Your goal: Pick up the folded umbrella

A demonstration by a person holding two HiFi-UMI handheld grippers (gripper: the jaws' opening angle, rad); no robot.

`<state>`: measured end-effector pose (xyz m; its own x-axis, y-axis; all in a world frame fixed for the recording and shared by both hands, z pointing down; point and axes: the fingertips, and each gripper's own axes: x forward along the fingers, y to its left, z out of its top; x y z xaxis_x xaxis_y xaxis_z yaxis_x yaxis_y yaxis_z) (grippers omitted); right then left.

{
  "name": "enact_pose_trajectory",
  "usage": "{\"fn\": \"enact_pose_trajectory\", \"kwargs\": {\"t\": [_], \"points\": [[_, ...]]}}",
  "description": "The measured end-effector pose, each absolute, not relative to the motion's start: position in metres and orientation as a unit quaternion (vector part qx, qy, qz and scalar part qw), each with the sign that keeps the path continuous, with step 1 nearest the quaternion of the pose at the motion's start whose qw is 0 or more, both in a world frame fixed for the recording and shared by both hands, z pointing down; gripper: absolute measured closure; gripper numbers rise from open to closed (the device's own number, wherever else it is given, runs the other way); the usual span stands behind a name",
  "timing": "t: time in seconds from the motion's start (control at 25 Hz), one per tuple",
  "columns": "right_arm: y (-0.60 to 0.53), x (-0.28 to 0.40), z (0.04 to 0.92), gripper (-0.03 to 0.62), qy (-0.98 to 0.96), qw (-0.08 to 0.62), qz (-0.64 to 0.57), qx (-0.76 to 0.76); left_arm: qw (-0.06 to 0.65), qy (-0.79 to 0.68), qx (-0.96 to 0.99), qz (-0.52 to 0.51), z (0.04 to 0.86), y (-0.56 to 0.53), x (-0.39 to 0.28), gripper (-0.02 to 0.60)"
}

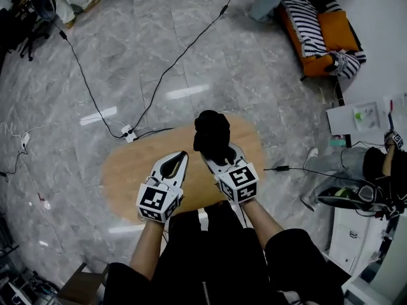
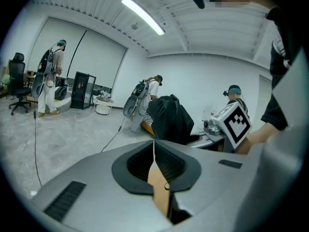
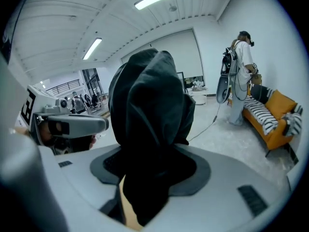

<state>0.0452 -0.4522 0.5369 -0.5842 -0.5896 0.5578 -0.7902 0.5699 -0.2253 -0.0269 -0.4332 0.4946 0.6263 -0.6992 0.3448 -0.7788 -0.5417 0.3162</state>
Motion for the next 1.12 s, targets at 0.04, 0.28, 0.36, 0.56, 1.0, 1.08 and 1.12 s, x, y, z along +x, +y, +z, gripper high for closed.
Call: {"fn": "enact_pose_trajectory", "kwargs": {"t": [0.04,0.28,0.36,0.56,1.0,1.08,1.12], "points": [[-0.455,0.046,0.527,0.359,-0.862,0.206,0.225,0.405,0.218,-0.425,0.874,0.085,0.488,-0.436,-0.028,0.563],[-0.473,0.054,0.459,0.359,-0.876,0.15,0.175,0.424,0.187,-0.431,0.88,0.066,0.454,-0.452,-0.024,0.563],[-0.477,0.059,0.438,0.359,-0.879,0.132,0.162,0.429,0.18,-0.429,0.883,0.062,0.445,-0.456,-0.021,0.563],[-0.486,0.066,0.397,0.361,-0.882,0.096,0.138,0.439,0.161,-0.421,0.891,0.056,0.425,-0.464,-0.014,0.563],[-0.488,0.068,0.395,0.362,-0.89,0.096,0.142,0.422,0.156,-0.426,0.889,0.055,0.418,-0.469,-0.007,0.563],[-0.488,0.066,0.398,0.362,-0.891,0.098,0.144,0.42,0.158,-0.428,0.888,0.057,0.42,-0.468,-0.01,0.563],[-0.487,0.065,0.398,0.362,-0.891,0.098,0.145,0.419,0.158,-0.429,0.888,0.058,0.421,-0.467,-0.011,0.563]]}}
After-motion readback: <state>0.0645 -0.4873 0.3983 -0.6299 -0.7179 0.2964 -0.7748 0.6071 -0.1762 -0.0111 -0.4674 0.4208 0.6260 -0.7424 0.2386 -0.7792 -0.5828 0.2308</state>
